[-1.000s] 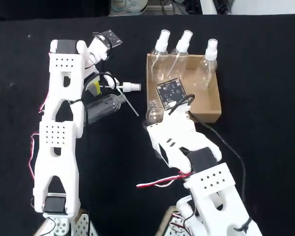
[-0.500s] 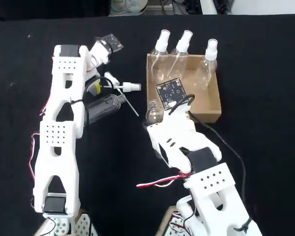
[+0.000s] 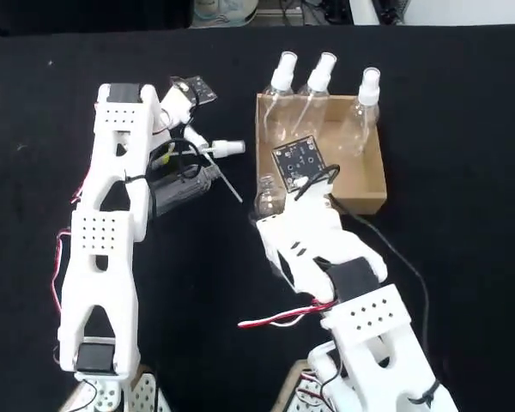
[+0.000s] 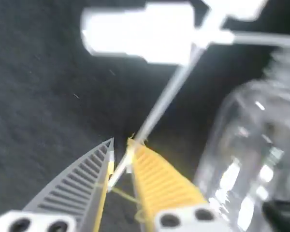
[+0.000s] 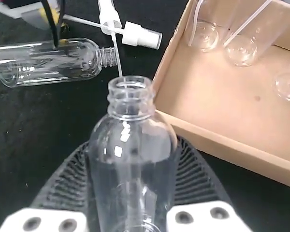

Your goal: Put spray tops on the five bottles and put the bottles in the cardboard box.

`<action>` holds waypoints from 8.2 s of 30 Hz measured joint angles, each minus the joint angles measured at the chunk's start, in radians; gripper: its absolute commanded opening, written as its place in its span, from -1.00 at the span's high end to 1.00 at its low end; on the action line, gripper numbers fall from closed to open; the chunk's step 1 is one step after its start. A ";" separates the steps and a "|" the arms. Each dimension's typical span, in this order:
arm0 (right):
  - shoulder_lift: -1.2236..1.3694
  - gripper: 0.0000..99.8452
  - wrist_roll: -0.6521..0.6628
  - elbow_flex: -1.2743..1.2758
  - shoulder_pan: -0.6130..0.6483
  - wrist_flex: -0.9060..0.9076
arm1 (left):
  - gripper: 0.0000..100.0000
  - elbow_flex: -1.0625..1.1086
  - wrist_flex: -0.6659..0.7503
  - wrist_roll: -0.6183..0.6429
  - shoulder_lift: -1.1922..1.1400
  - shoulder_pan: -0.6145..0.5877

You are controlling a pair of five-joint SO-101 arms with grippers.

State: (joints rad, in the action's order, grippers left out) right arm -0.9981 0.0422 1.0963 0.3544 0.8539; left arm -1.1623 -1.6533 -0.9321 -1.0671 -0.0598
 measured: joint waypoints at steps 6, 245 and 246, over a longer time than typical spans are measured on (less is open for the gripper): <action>0.000 0.96 0.000 0.000 0.000 0.000 | 0.94 0.008 -0.087 0.000 0.040 0.000; -0.692 0.97 -0.114 0.433 0.353 -0.301 | 0.94 1.010 0.476 1.255 1.872 0.371; -0.692 0.97 -0.114 0.433 0.353 -0.301 | 0.94 1.010 0.463 1.255 1.873 0.371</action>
State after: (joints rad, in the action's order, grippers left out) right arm -1.6901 -0.0713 1.5290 0.7073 0.5531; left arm -0.1527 -1.1899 0.3230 0.8063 0.3115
